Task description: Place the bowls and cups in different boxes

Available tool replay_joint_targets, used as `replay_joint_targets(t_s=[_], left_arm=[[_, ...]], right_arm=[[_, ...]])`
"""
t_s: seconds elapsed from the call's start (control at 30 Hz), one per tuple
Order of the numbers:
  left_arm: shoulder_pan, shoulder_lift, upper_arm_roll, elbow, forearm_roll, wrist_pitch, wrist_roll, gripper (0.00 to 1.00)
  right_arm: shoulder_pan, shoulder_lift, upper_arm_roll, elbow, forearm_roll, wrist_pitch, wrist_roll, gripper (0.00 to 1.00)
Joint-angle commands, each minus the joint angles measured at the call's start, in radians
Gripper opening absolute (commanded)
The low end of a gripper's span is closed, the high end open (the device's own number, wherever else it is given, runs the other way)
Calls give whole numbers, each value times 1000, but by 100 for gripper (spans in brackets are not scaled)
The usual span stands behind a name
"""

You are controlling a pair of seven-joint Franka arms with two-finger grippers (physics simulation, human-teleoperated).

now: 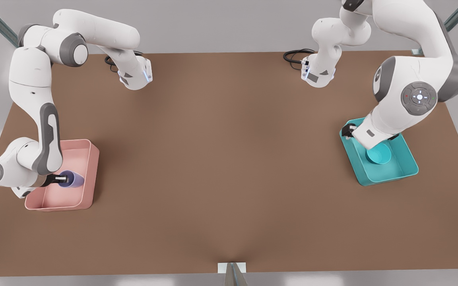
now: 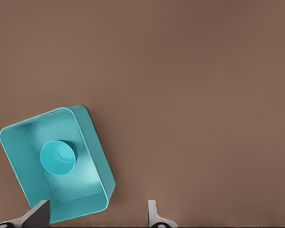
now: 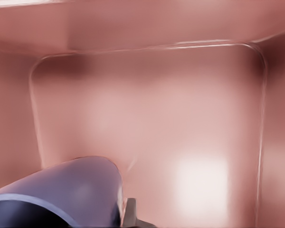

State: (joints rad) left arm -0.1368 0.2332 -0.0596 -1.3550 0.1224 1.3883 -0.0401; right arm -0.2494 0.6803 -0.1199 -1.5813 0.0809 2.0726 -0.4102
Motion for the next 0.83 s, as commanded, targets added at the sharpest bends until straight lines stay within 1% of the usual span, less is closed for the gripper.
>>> replay_joint_targets(t_s=[0.0,0.1,0.27,0.3,0.37,0.4,0.43,0.47,0.5,0.53,0.6,0.67,0.8], left_arm=[[3,-3,-2,2,-1,-106,-34,100],[3,-3,-2,20,0,-107,-32,100],[6,-5,-2,22,0,-129,-32,100],[5,-5,-3,22,2,-129,-32,100],[5,-3,-2,22,2,-129,-32,100],[6,-3,-2,22,2,-129,-32,100],[5,-3,-3,22,2,-129,-32,100],[5,-5,-3,22,2,-129,-32,100],[5,-5,-2,20,2,-129,-32,100],[5,-5,-2,22,2,-129,-32,100],[5,-5,-3,22,0,-130,-32,100],[5,-5,-5,22,0,-130,-32,100],[0,-3,-5,22,5,-150,-32,100]], right_arm=[[-1,-1,0,-2,2,11,-139,100],[-2,-21,3,1,2,-19,-139,100],[9,-140,13,20,13,-210,-136,100],[18,-151,13,69,16,-293,-130,100],[50,-159,11,222,-1,-470,-55,99],[64,-169,11,267,-3,-514,-24,100],[87,-205,9,297,-4,-555,-19,100],[166,-287,9,296,-58,-618,126,100],[214,-366,13,256,-66,-638,215,100],[223,-412,13,224,-56,-638,223,100],[254,-461,13,202,-55,-657,264,100],[266,-539,13,55,-56,-545,324,100],[266,-528,12,58,-66,-552,304,100]])
